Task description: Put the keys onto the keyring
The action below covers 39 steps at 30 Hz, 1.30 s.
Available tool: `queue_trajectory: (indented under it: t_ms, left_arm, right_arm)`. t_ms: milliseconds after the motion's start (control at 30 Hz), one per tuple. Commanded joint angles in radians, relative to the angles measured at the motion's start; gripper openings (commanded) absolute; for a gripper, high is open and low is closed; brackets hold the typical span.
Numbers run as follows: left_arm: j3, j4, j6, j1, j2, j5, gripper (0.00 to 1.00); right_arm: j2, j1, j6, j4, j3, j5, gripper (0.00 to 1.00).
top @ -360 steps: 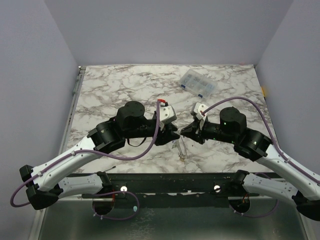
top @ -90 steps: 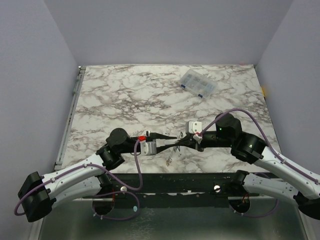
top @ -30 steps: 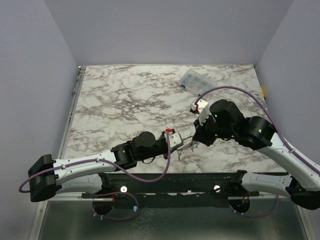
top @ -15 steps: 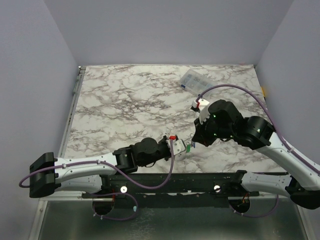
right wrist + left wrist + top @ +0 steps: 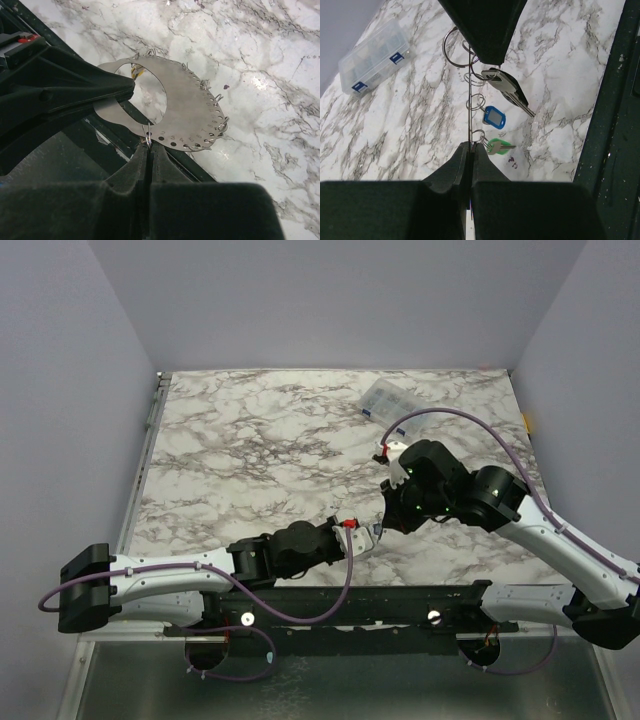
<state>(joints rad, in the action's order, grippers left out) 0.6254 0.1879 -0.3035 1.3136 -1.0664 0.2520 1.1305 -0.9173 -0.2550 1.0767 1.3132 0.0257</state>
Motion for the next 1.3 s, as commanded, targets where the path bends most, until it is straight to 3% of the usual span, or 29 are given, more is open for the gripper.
queue_trajectory:
  t_ms: [0,633,967,1233,1267]
  left_arm:
    - [0.018,0.084,-0.016,0.012,0.029,0.03,0.0]
    - [0.025,0.058,-0.042,0.015,0.059,0.097,0.0]
    - [0.092,-0.045,-0.04,0.014,0.05,-0.007,0.0]
    - [0.103,-0.118,-0.066,0.015,0.044,0.041,0.0]
    - [0.102,-0.132,-0.075,0.014,0.055,0.042,0.03]
  right_arm:
    - [0.032,-0.008,-0.017,0.056,-0.014,-0.038,0.01]
    - [0.089,-0.008,-0.016,0.095,-0.011,0.072,0.01]
    - [0.123,-0.008,-0.045,0.116,0.029,-0.151,0.01]
    - [0.132,-0.008,0.03,0.122,0.043,-0.045,0.01]
    - [0.124,-0.008,0.041,0.118,0.042,-0.034,0.01]
